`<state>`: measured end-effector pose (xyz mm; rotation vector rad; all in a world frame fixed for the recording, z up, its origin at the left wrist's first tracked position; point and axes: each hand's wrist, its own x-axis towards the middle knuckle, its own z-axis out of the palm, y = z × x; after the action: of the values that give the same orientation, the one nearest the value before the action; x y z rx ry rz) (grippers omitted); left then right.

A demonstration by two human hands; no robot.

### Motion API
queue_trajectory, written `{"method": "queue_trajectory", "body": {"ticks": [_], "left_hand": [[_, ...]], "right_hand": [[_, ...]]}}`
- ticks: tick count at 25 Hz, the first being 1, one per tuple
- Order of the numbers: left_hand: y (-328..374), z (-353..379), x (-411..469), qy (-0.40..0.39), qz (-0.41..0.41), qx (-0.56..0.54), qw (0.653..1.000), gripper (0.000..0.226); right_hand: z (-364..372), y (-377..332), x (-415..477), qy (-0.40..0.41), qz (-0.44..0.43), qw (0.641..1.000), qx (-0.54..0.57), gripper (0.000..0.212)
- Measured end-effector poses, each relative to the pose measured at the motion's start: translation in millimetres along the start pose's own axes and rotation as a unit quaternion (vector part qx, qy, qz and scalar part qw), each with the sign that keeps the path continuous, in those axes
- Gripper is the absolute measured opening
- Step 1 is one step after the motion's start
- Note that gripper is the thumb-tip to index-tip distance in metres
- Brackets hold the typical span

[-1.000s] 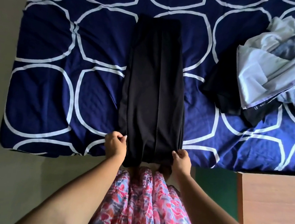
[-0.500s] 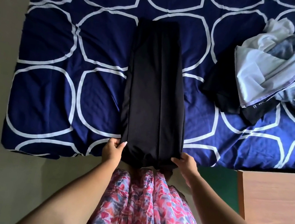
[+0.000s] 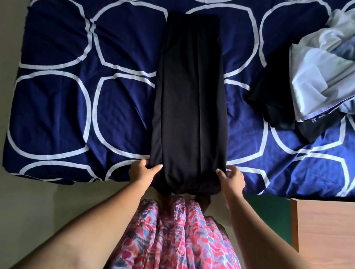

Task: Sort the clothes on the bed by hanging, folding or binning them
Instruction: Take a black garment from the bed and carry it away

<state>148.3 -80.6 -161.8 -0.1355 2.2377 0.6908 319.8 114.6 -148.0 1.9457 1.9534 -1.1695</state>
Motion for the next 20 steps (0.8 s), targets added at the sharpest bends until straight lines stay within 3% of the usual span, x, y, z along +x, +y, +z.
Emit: {"method": "queue_trajectory", "body": {"ticks": [4, 8, 12, 15, 17, 20], "left_hand": [[-3, 4, -2, -0.041, 0.024, 0.022, 0.999, 0.054], [7, 2, 1, -0.091, -0.015, -0.035, 0.995, 0.062], [-3, -14, 8, -0.153, 0.002, 0.011, 0.988, 0.05], [-13, -19, 12, -0.192, 0.022, 0.034, 0.981, 0.039], [-16, -22, 8, -0.209, 0.015, 0.039, 0.977, 0.024], [-30, -17, -1, -0.215, -0.003, 0.045, 0.976, 0.024]], "right_hand": [[3, -2, 11, -0.037, 0.016, 0.998, -0.055, 0.045], [2, 4, 17, -0.105, 0.024, 0.989, -0.096, 0.034], [-6, 14, 11, -0.123, 0.049, 0.99, 0.041, 0.023], [-6, 23, 0, -0.164, 0.041, 0.984, 0.055, 0.016], [-1, 28, -8, -0.179, 0.049, 0.978, 0.095, 0.022], [1, 34, -10, -0.195, 0.056, 0.971, 0.123, 0.025]]}}
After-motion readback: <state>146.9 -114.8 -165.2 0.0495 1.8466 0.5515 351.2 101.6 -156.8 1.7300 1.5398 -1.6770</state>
